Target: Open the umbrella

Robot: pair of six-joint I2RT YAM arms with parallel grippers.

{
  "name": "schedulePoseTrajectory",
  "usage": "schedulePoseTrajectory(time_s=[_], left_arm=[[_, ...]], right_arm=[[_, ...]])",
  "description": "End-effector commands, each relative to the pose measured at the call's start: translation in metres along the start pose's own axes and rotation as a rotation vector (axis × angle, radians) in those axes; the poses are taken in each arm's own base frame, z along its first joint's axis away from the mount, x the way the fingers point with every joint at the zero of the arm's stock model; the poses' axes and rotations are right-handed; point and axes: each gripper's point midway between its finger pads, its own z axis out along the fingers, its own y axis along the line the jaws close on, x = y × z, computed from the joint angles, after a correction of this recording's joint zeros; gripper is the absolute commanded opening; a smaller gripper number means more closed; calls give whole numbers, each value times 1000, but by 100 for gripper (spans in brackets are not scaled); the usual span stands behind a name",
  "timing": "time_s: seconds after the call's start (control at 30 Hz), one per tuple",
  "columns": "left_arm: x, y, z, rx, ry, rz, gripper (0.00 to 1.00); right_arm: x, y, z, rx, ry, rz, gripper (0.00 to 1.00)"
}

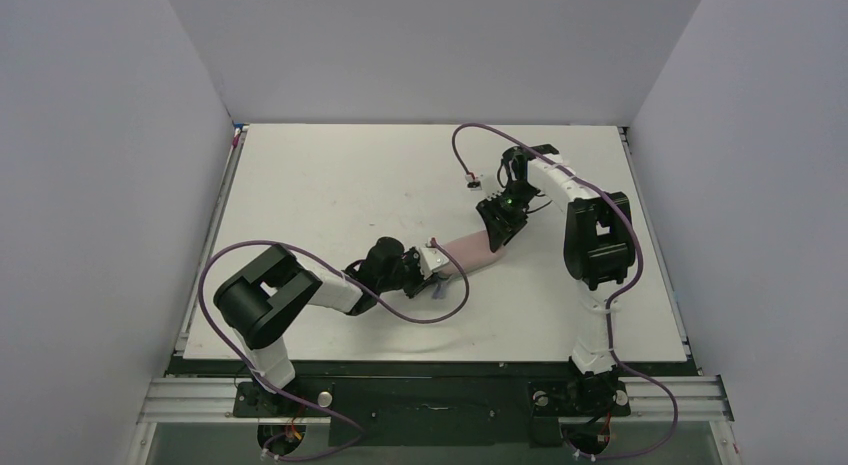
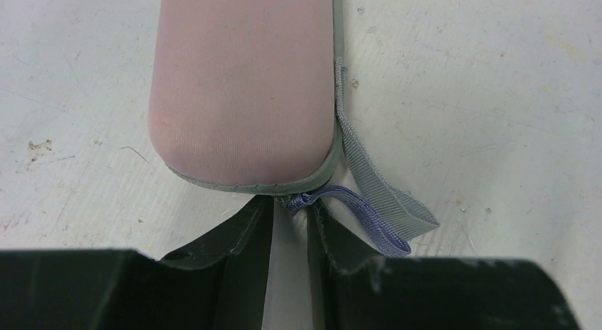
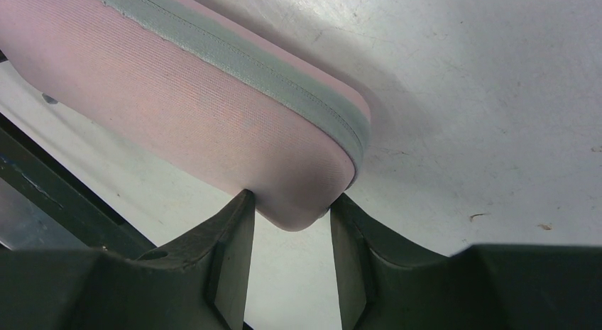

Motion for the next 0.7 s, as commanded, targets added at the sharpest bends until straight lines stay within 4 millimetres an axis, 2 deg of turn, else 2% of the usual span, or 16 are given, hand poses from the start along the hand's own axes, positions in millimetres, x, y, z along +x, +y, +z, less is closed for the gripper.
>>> schedulePoseTrajectory(time_s=[0.0,0.07,0.13,0.2,0.33,0.53,0.6,0.67], left_arm=[[-17,14,1,-50,-41,91,18],[-18,14,-1,-48,-41,111,15],[-16,16,-2,-61,-31,124,5],[-14,22,-3,-93,-17,136,0],[-9,32,-7,-140,4,168,0],[-7,36,-12,-153,4,174,0],[-9,34,-14,-143,-5,176,0],[-10,30,-13,-125,-10,166,0]], right_arm=[[21,-32,22,132,117,-47,3],[23,-33,23,145,130,-61,0],[24,-33,23,158,140,-82,0],[27,-33,24,169,157,-108,0],[31,-34,24,184,173,-140,0],[31,-39,20,207,183,-166,0],[26,-41,15,223,169,-154,0],[12,-39,7,228,116,-104,10]])
